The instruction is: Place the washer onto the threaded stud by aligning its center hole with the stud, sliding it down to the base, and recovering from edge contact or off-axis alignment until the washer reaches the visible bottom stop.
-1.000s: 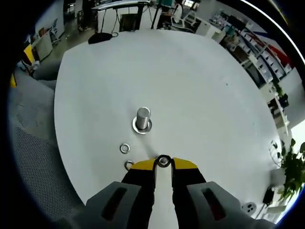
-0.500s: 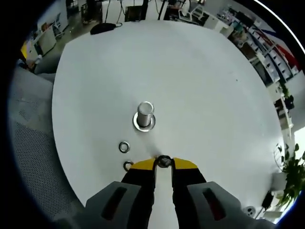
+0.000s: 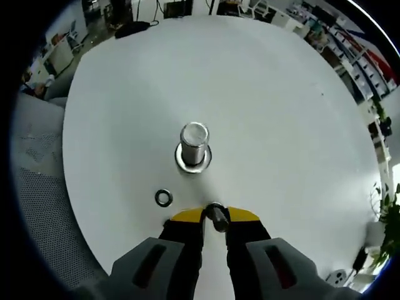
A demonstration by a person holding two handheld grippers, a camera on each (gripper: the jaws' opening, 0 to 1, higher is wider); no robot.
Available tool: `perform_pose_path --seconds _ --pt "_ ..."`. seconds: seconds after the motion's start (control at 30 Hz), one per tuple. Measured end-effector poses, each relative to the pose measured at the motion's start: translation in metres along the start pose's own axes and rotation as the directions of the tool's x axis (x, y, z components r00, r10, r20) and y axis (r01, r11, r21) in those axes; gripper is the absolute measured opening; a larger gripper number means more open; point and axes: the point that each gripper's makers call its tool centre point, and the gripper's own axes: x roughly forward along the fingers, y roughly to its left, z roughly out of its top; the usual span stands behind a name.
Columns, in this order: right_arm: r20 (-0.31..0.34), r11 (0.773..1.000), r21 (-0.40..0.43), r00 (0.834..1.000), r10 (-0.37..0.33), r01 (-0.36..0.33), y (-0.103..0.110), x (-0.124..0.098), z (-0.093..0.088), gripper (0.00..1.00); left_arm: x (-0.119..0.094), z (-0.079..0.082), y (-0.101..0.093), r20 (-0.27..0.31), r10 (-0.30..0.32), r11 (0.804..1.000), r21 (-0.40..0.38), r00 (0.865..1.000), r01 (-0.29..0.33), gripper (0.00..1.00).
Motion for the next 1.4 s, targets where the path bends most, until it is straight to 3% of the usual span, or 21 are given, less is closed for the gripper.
perform_pose_path --seconds 0.33,0.57,0.8,0.93,1.03,1.23,1.27,1.3,1.4 --pt "0.0 0.999 0.04 1.0 0.008 -0.008 -0.003 -0.002 -0.003 0.17 0.0 0.001 0.0 0.004 -0.004 1.0 -0.003 1.0 0.004 0.21" --pt "-0.027 0.999 0.054 1.0 0.005 -0.004 -0.002 -0.009 -0.019 0.19 0.001 0.002 -0.003 0.013 -0.022 1.0 -0.007 1.0 0.022 0.21" --pt "-0.052 0.996 0.078 0.998 0.044 -0.04 0.014 -0.014 -0.03 0.22 0.0 0.003 -0.003 0.02 -0.019 1.0 -0.008 1.0 0.019 0.22" --pt "-0.043 0.99 0.107 0.994 0.101 -0.096 0.032 -0.013 -0.029 0.23 -0.001 0.004 -0.003 0.026 -0.017 1.0 -0.01 1.0 0.018 0.22" --pt "-0.032 0.986 0.132 0.994 0.108 -0.103 0.036 -0.011 -0.026 0.24 -0.001 0.003 -0.003 0.021 -0.016 1.0 -0.012 1.0 0.017 0.22" --pt "-0.099 0.992 0.06 0.988 0.12 -0.115 0.045 -0.005 -0.03 0.23 -0.001 0.003 -0.002 0.025 -0.012 1.0 -0.012 1.0 0.012 0.23" --pt "-0.083 0.991 0.085 0.99 0.113 -0.106 0.043 -0.003 -0.026 0.21 -0.001 0.003 -0.003 0.024 -0.012 1.0 -0.012 1.0 0.013 0.23" --pt "-0.106 0.986 0.12 0.986 0.129 -0.116 0.045 -0.003 -0.028 0.21 -0.001 0.003 -0.003 0.021 -0.012 1.0 -0.012 1.0 0.012 0.23" --pt "-0.128 0.986 0.111 0.982 0.138 -0.125 0.042 -0.003 -0.027 0.2 -0.001 0.002 -0.002 0.019 -0.01 1.0 -0.013 1.0 0.01 0.23"
